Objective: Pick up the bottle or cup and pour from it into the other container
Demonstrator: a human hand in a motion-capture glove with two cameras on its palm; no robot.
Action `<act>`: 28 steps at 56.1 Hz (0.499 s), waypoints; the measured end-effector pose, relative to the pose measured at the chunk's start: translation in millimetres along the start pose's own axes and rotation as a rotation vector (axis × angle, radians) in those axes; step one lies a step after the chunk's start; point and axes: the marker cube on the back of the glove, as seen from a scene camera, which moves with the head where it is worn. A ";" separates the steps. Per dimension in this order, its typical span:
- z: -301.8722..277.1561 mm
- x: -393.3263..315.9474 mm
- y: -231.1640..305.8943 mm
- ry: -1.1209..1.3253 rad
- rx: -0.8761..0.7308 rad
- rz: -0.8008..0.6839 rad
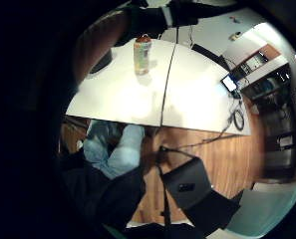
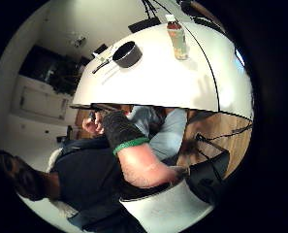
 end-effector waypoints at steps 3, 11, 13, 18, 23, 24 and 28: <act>-0.9 -1.2 10.3 -0.001 -0.069 0.010; 5.5 -3.6 1.3 0.015 0.077 0.084; 5.3 -1.9 4.7 0.015 0.061 0.026; 3.8 0.1 8.2 0.013 0.027 -0.006; 0.5 0.4 7.8 -0.002 -0.028 0.032; -0.1 0.5 9.6 -0.004 -0.049 0.042; 2.1 0.2 23.4 -0.001 -0.062 0.089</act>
